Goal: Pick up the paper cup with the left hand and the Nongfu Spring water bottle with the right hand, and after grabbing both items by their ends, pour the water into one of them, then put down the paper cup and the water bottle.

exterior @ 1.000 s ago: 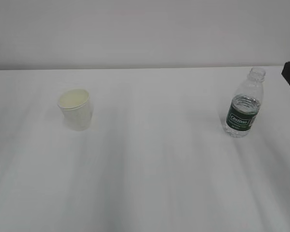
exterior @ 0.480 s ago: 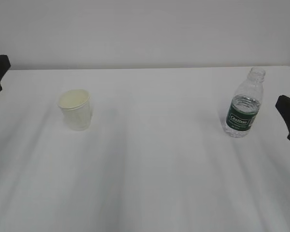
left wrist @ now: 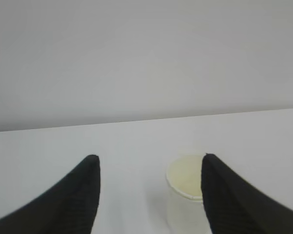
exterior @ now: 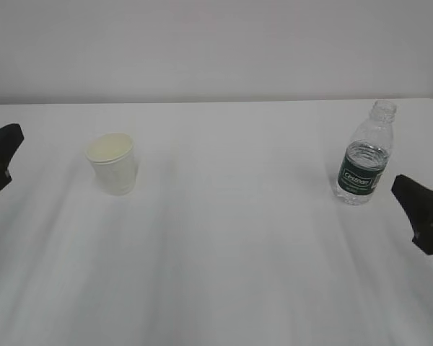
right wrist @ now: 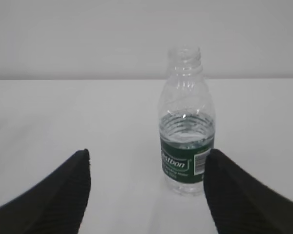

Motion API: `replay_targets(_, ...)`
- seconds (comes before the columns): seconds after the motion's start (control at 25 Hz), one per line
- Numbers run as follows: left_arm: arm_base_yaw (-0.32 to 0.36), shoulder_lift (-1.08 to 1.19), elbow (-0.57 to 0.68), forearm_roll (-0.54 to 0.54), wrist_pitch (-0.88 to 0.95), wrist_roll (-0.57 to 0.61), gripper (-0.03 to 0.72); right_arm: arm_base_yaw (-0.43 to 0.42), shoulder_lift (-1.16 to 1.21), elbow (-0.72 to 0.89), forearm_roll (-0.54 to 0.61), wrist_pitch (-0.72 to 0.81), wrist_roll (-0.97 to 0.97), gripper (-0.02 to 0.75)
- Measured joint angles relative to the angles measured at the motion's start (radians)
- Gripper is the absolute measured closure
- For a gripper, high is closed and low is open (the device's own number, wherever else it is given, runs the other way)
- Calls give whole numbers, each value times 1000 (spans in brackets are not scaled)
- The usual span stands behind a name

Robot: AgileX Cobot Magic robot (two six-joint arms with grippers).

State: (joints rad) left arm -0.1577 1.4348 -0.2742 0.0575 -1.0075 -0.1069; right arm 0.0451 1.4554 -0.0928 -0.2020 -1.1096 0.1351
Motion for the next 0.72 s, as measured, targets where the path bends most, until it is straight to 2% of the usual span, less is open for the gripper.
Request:
replay_targets(0.12,0,50,34,-1,-95,0,225,0,100,14,-1,-17,0,186)
replay_targets(0.28,0,143,57,7,-130,0,226,0,203,14,-1,-23,0,186)
replay_targets(0.72,0,277,61,116,-130,0,228,0,229,14,-4,-31,-59,186)
